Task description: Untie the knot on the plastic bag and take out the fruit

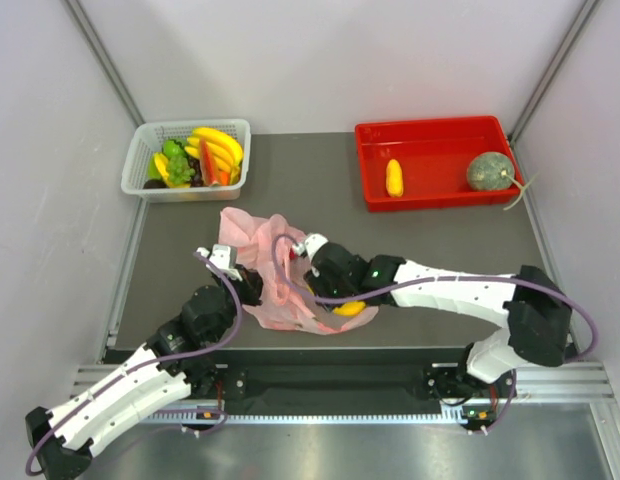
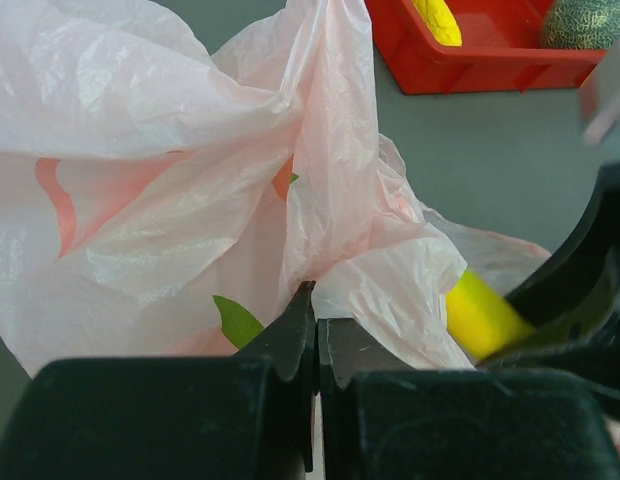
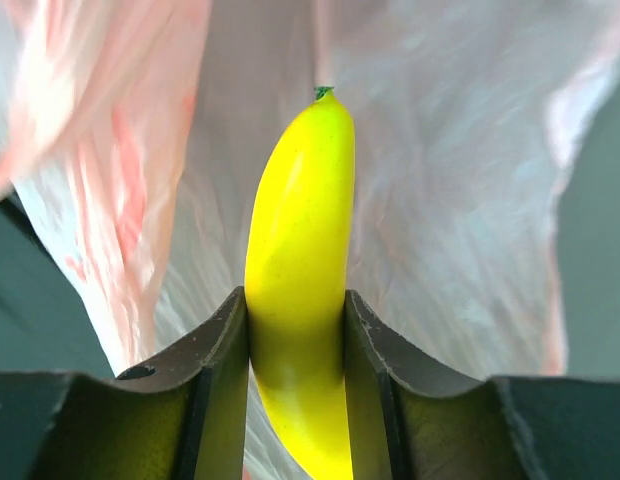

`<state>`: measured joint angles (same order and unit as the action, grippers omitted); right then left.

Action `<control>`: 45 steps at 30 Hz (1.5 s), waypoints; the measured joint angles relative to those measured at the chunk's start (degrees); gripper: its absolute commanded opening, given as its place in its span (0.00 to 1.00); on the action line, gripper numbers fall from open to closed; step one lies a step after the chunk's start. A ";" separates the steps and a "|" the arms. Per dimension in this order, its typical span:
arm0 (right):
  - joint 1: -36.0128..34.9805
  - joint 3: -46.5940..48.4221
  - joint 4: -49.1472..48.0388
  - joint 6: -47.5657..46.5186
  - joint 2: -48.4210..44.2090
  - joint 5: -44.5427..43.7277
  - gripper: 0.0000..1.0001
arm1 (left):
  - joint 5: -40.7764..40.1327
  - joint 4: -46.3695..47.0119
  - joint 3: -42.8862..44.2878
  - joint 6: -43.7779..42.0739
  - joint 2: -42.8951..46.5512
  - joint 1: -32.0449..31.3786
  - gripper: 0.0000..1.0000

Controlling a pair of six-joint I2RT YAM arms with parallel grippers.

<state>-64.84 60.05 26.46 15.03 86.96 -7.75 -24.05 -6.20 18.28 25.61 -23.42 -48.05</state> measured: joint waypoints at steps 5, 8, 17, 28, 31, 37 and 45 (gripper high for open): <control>4.11 0.37 -2.91 2.49 -2.78 1.38 0.00 | 0.02 0.17 0.00 -0.04 -0.83 0.00 0.00; 5.79 -1.75 -7.85 4.33 -4.11 3.48 0.00 | 0.00 0.22 0.00 -0.07 -1.51 0.00 0.00; 16.04 -14.75 -27.67 12.98 -20.13 15.19 0.00 | 0.00 1.60 0.02 -0.09 -2.80 0.00 0.00; 31.39 -15.37 -53.11 28.70 -17.42 35.15 0.00 | 0.63 3.69 0.09 -0.22 -5.38 0.00 0.00; 32.30 -15.30 -58.21 33.77 -12.81 40.19 0.00 | 0.57 4.02 0.22 -0.44 -5.38 0.00 0.00; 31.91 -17.29 -63.34 40.61 -9.42 46.60 0.00 | -0.02 6.23 0.35 -1.05 -5.53 0.00 0.00; 32.89 -17.55 -54.49 36.59 -14.25 47.87 0.00 | 0.24 8.48 0.37 -1.33 -8.00 0.00 0.00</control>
<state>-31.94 42.50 -28.03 51.62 72.71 40.12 -23.81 2.28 18.65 24.27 -31.42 -48.05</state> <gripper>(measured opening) 0.346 0.012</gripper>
